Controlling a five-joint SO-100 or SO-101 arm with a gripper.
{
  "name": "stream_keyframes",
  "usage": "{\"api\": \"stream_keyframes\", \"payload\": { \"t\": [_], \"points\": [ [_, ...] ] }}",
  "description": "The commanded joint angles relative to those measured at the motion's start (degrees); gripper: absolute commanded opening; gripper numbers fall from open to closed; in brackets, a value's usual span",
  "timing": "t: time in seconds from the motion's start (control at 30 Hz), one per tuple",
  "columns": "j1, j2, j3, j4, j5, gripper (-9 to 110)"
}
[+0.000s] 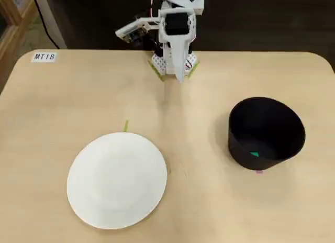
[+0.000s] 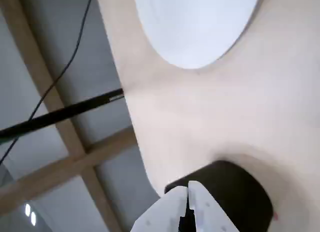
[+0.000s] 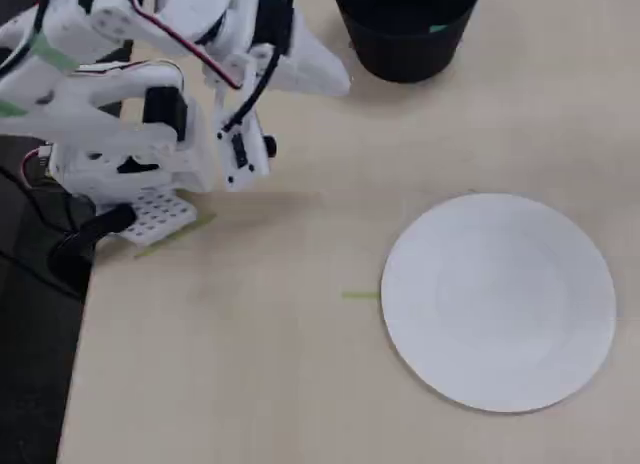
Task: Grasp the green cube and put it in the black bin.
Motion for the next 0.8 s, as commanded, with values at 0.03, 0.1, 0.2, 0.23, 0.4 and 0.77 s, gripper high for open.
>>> {"api": "stream_keyframes", "payload": {
  "t": [0.03, 0.1, 0.2, 0.23, 0.4, 0.77],
  "points": [
    [-0.62, 13.97, 12.22, -0.88, 1.14, 0],
    [-0.88, 13.89, 14.77, -0.97, 0.0, 0],
    [-0.53, 13.89, 17.84, -0.88, -2.2, 0],
    [-0.53, 13.89, 18.98, -1.14, -2.64, 0],
    [-0.97, 13.89, 23.55, -1.76, -4.48, 0],
    [-1.32, 13.89, 29.36, -2.11, -5.8, 0]
  ]
}}
